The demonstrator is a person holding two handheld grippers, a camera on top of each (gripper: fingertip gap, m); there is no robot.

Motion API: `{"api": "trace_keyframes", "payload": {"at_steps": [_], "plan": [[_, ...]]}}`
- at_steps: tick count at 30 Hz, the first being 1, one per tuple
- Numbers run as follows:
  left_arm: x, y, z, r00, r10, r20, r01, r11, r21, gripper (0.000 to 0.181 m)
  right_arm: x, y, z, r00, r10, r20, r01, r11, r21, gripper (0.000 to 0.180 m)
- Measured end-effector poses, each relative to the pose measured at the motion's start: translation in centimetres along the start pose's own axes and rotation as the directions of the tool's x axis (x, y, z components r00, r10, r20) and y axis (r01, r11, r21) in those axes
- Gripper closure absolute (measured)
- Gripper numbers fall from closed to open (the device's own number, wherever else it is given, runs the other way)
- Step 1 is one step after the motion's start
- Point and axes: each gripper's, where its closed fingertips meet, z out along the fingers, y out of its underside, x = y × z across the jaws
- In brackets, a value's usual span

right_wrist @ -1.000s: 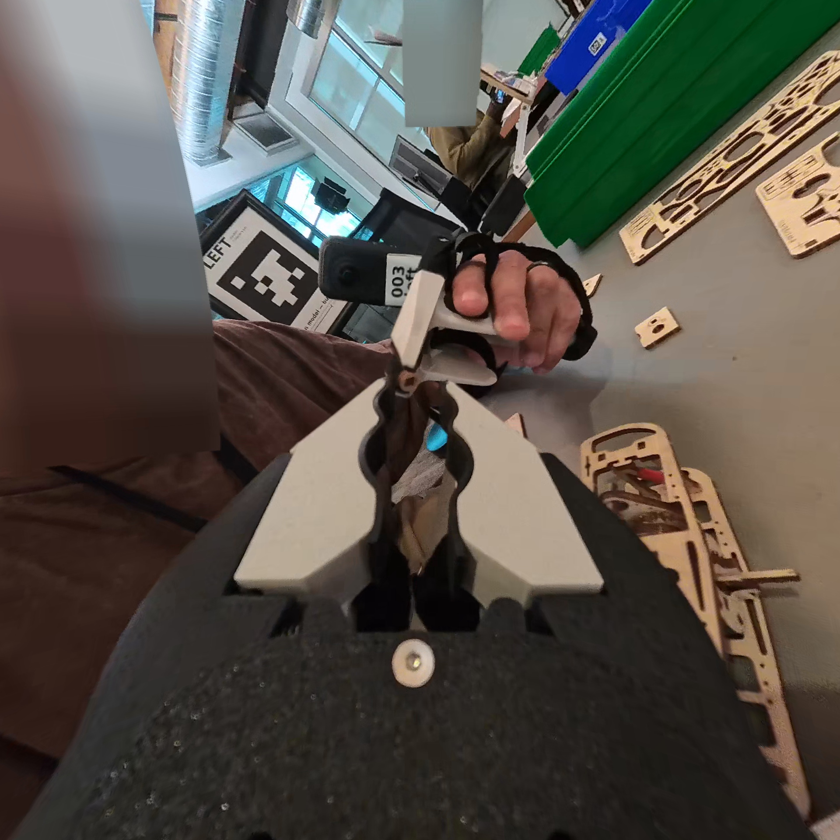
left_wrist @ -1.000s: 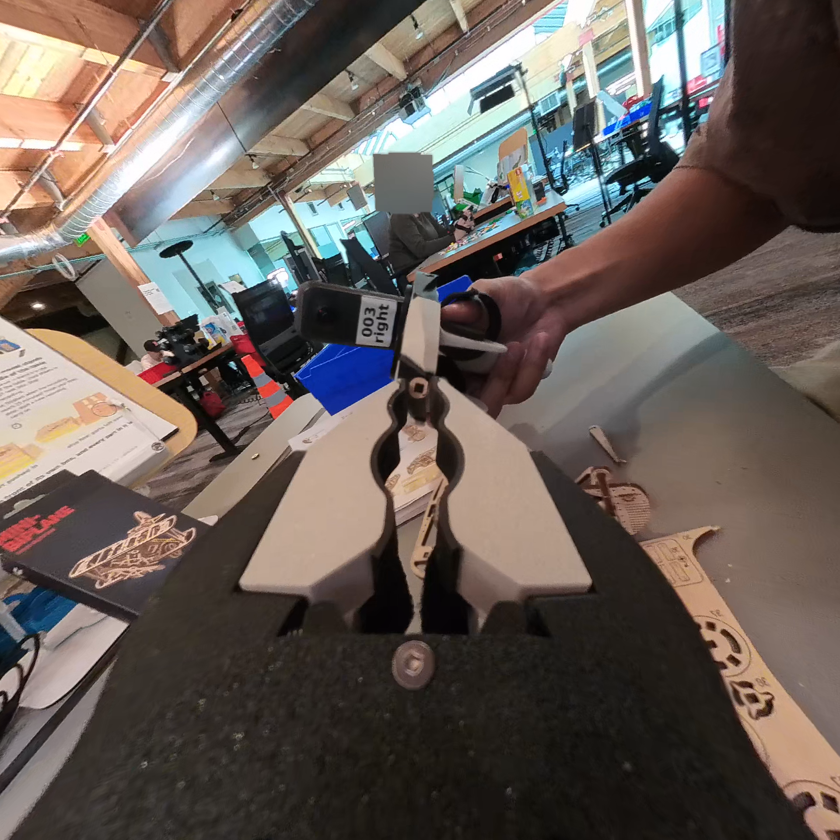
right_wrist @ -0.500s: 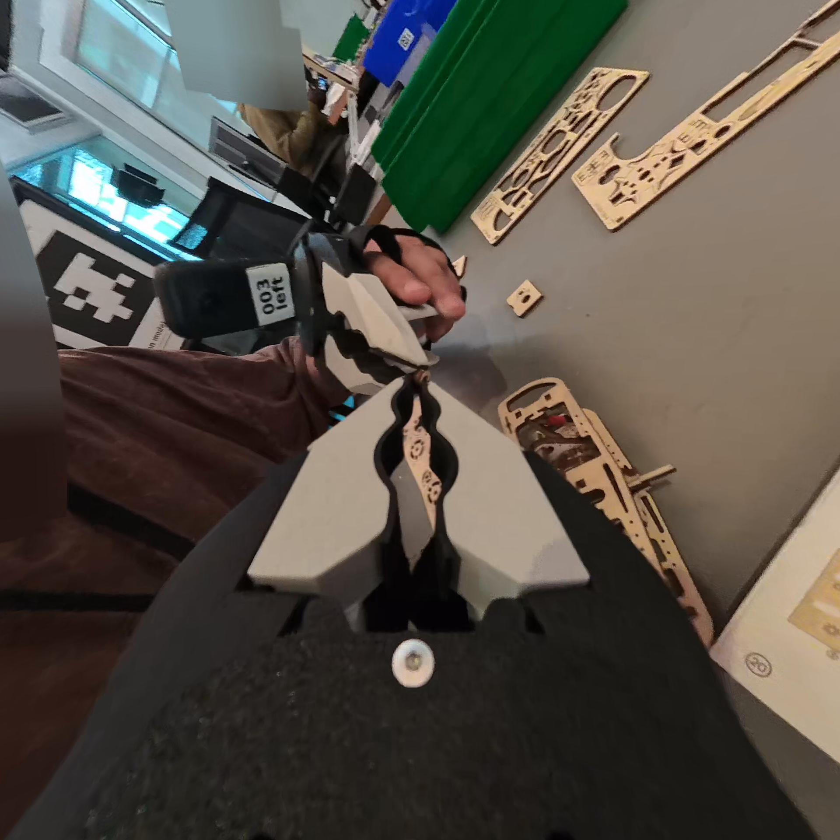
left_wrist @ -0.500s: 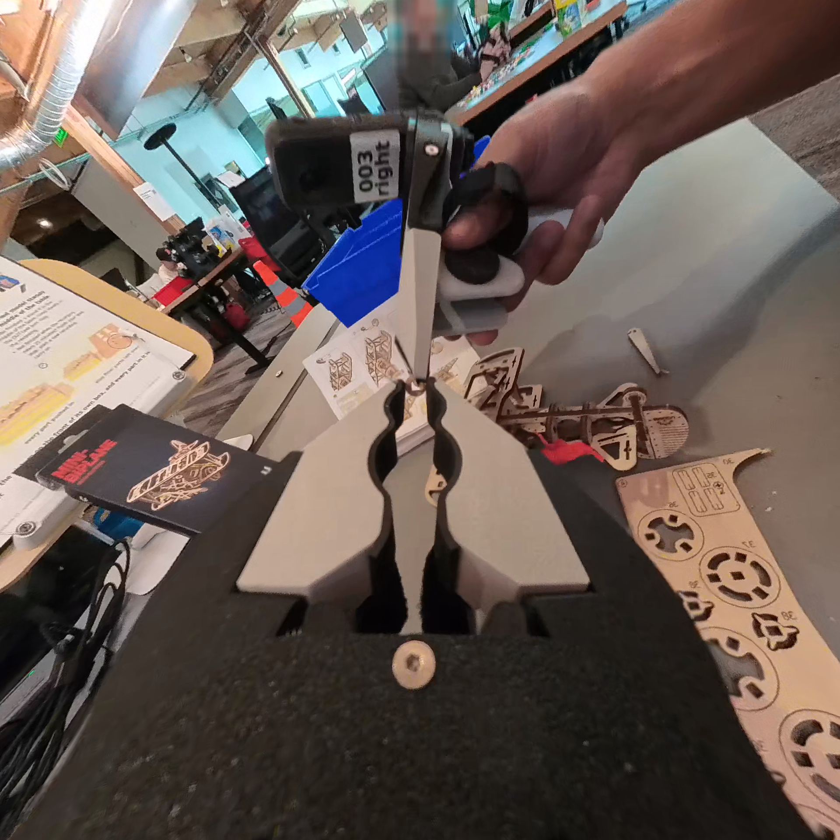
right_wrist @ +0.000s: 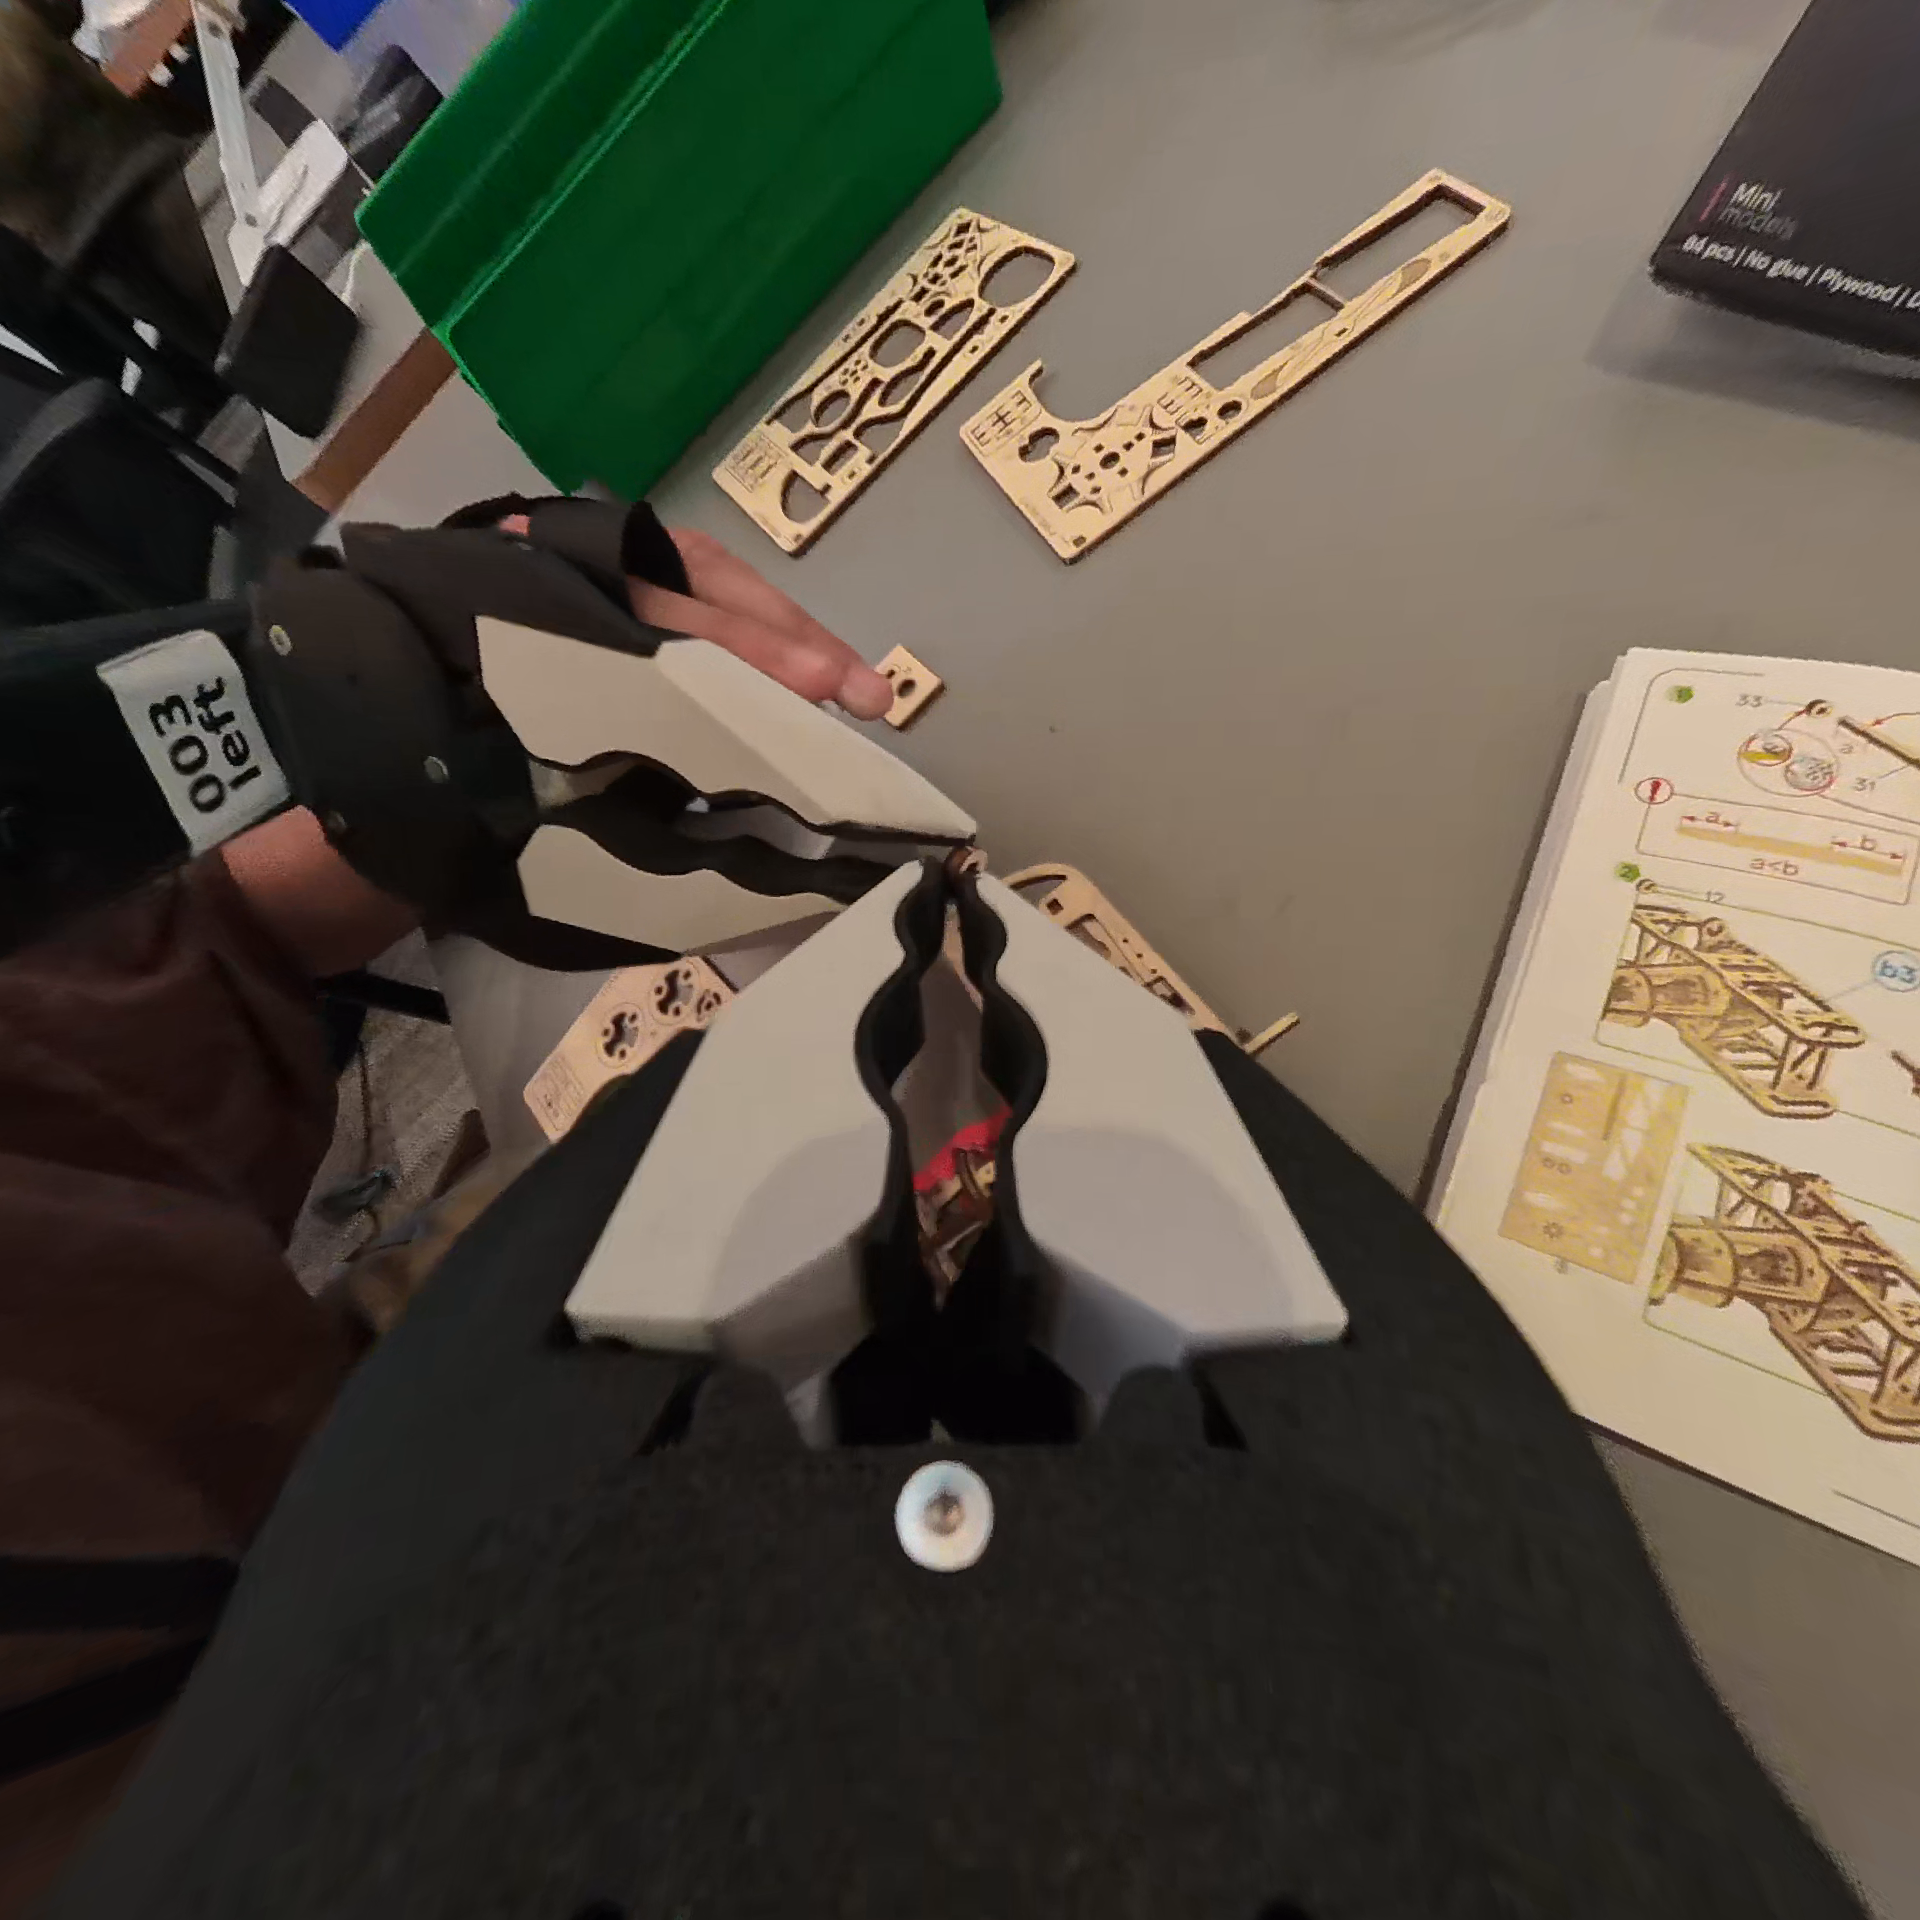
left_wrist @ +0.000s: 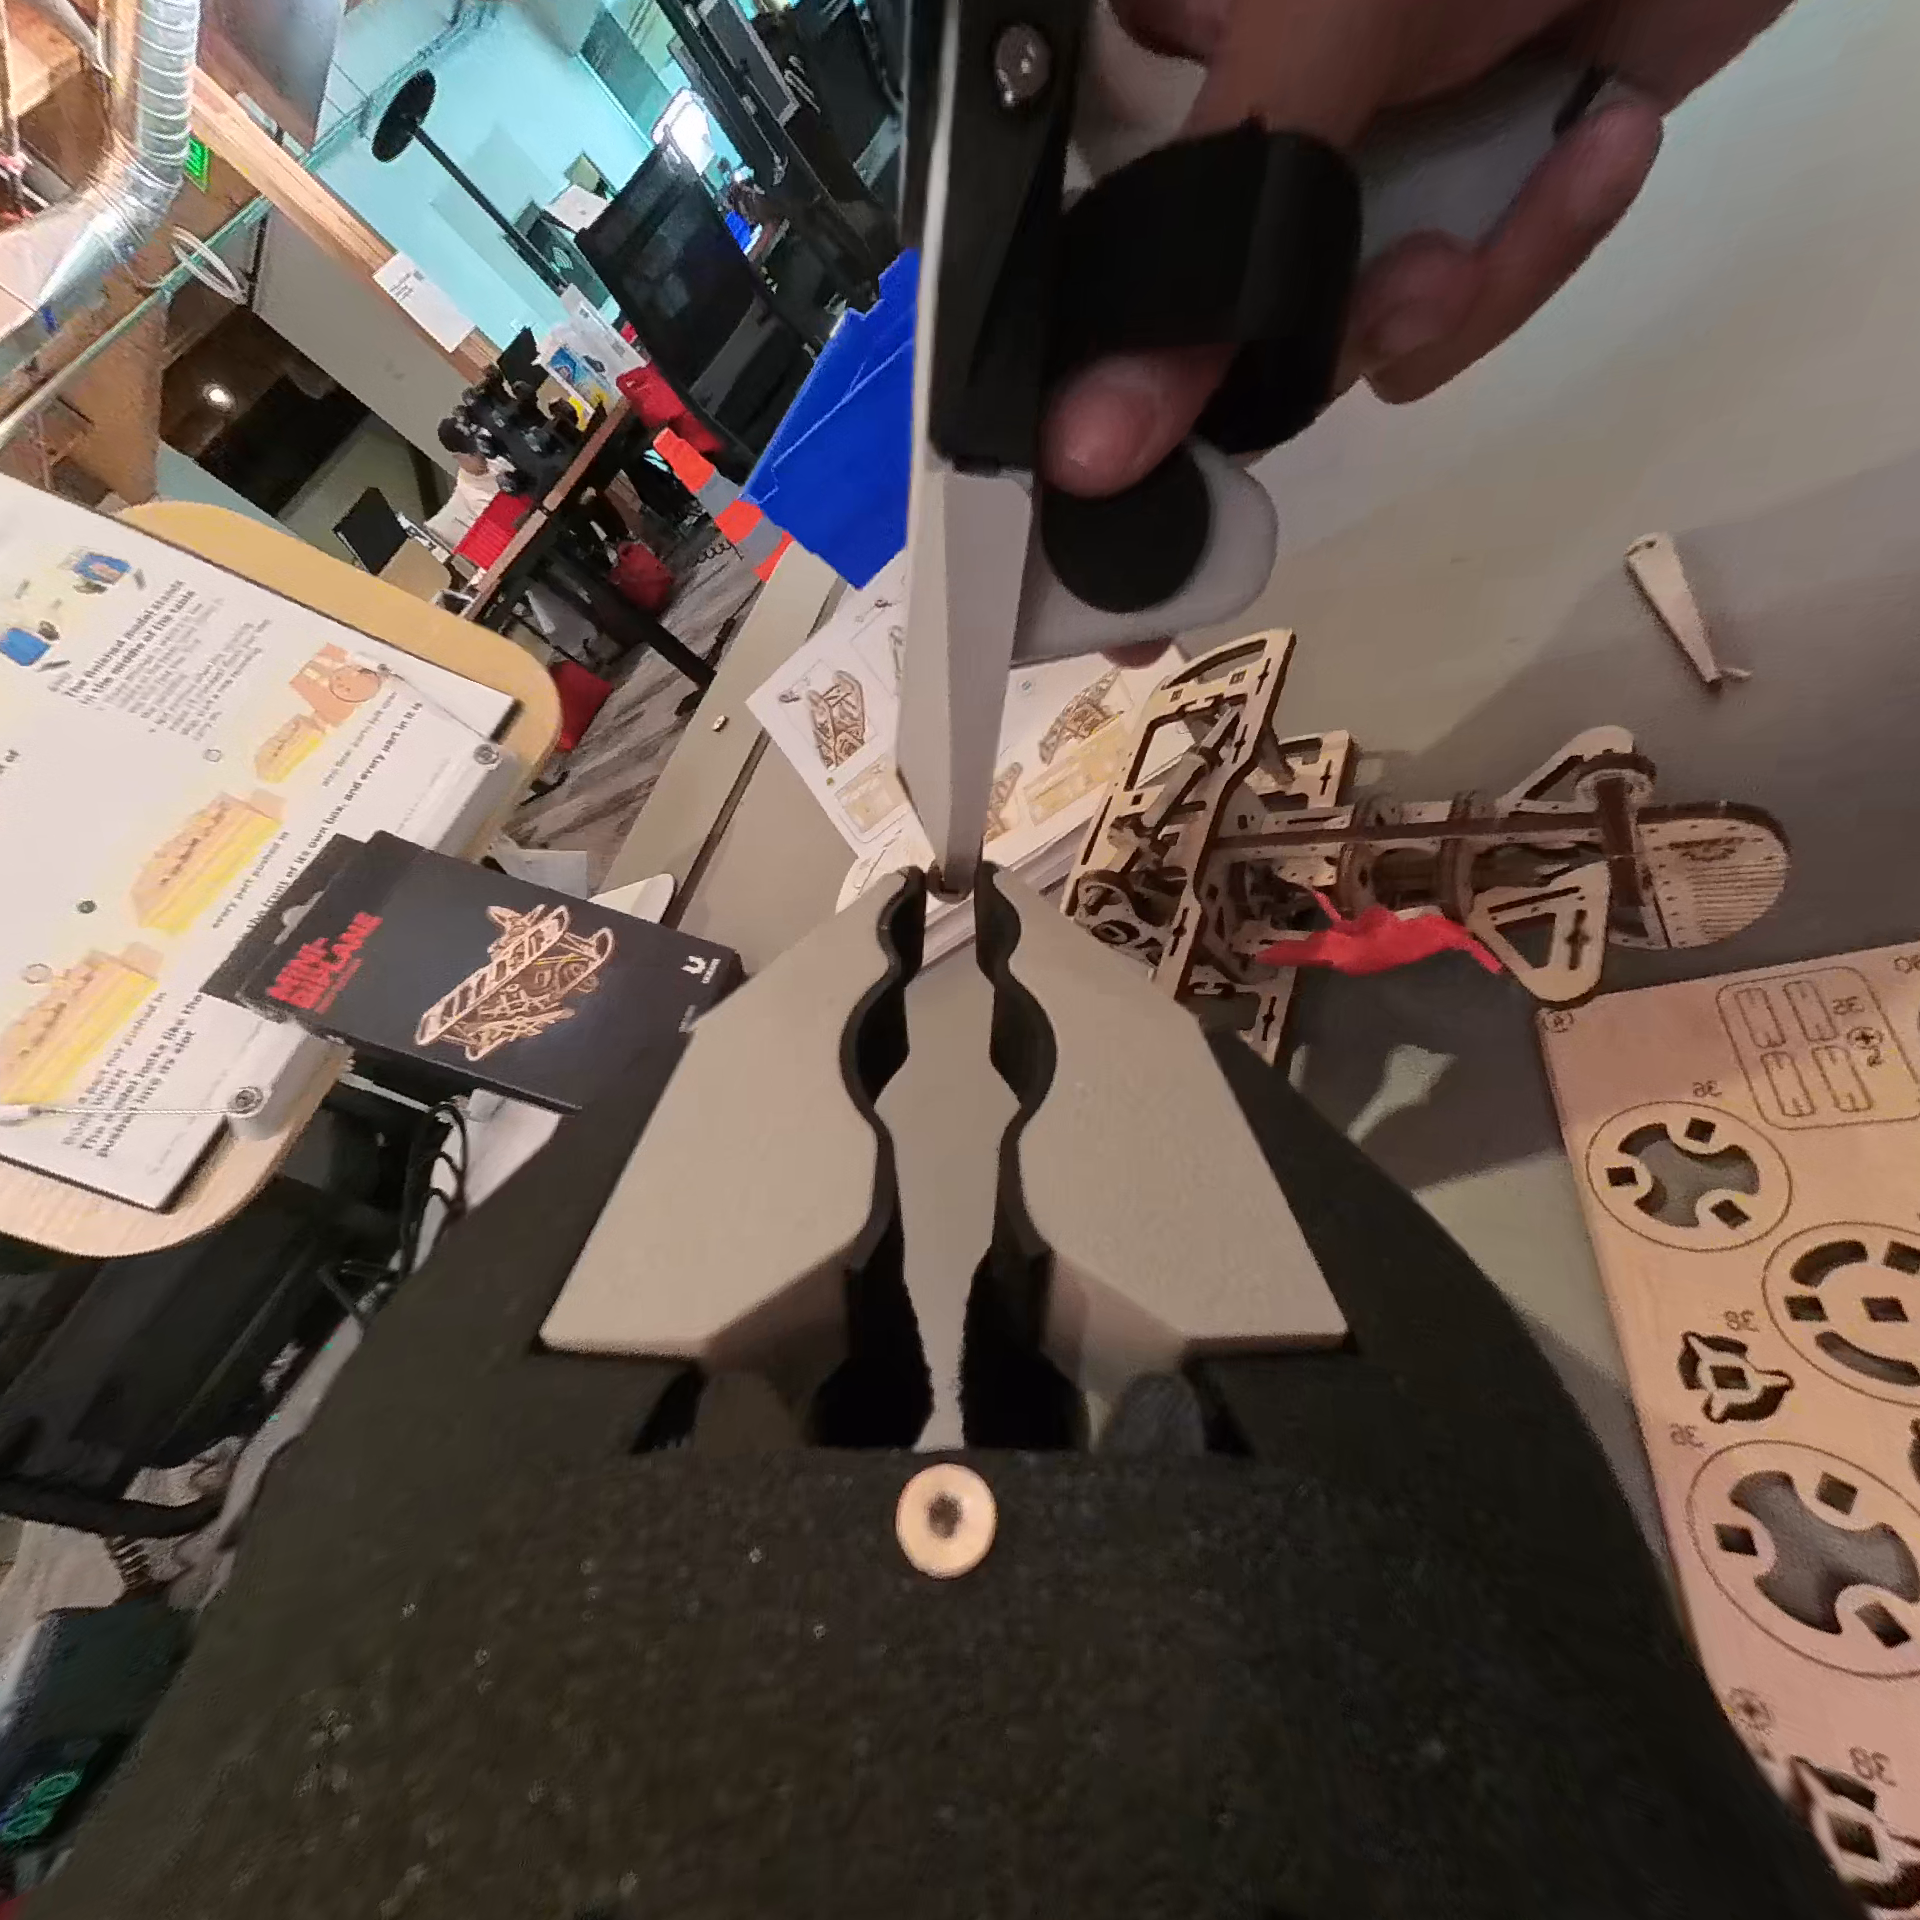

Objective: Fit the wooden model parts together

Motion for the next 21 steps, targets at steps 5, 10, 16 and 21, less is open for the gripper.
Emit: {"api": "trace_keyframes", "payload": {"at_steps": [5, 10, 16, 21], "plan": [[-0.4, -0.3, -0.3, 0.999, -0.046, -0.002, 0.046, 0.998, 0.044, 0.174, -0.3, -1.7, -1.5, 0.99, 0.004, 0.14, -0.018, 0.995, 0.103, 0.169], [-0.9, -2.5, -1.6, 0.99, -0.136, -0.043, 0.142, 0.968, 0.205, 0.174, -1.3, -1.3, -1.8, 0.905, 0.105, 0.412, -0.135, 0.99, 0.047, 0.159], [-0.9, -3.7, -2.4, 0.972, -0.208, -0.111, 0.232, 0.93, 0.287, 0.17, -2.7, -1.3, -2.1, 0.784, 0.192, 0.591, -0.248, 0.969, 0.015, 0.16], [-0.9, -3.7, -2.5, 0.975, -0.195, -0.106, 0.218, 0.933, 0.287, 0.174, -3.3, -1.6, -2.4, 0.72, 0.229, 0.655, -0.304, 0.953, 0.002, 0.161]]}}
